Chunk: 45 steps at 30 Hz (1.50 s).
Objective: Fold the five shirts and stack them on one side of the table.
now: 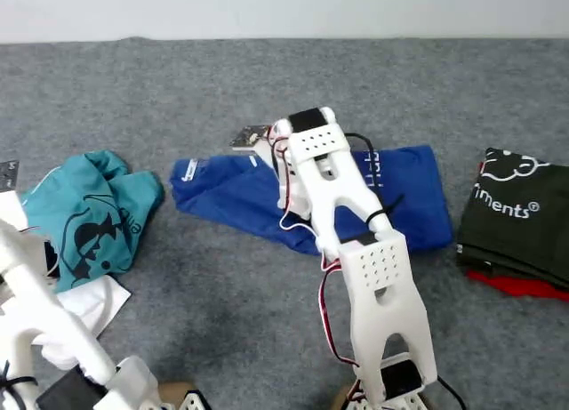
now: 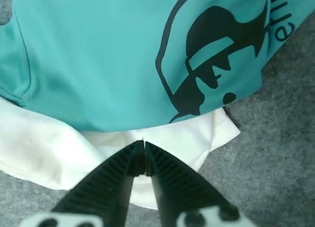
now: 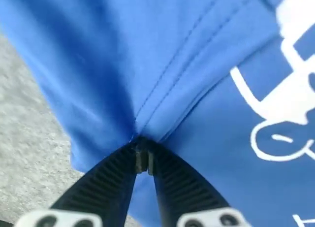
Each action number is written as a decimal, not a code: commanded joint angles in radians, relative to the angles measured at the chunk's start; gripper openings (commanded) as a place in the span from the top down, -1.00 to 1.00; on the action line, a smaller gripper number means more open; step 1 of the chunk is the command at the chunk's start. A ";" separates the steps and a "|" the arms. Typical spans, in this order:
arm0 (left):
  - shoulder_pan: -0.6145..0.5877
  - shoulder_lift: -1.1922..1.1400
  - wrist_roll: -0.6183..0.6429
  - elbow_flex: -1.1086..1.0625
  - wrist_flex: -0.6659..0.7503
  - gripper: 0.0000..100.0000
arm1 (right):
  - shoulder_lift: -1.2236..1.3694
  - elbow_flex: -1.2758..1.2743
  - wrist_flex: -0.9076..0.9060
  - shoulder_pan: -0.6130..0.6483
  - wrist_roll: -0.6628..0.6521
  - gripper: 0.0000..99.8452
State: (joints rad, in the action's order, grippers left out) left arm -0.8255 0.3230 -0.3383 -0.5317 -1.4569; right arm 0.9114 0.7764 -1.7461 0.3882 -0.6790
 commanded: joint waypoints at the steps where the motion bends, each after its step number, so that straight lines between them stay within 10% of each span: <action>1: -0.002 0.043 -0.002 0.042 -0.018 0.99 | -0.050 0.109 -0.044 -0.007 -0.003 0.97; 22: -0.002 0.043 0.020 0.352 -0.267 0.99 | 0.090 0.273 0.288 0.312 -0.008 0.97; 30: -0.002 0.043 0.020 0.354 -0.267 0.99 | 0.102 0.273 0.153 0.472 -0.008 0.97; 45: -0.002 0.049 0.020 0.357 -0.267 0.99 | -0.021 0.269 0.315 0.331 -0.006 0.97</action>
State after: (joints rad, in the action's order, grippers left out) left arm -0.8255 0.3322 -0.3261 -0.2110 -1.7162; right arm 0.9666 1.0004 -1.4837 0.7549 -0.6790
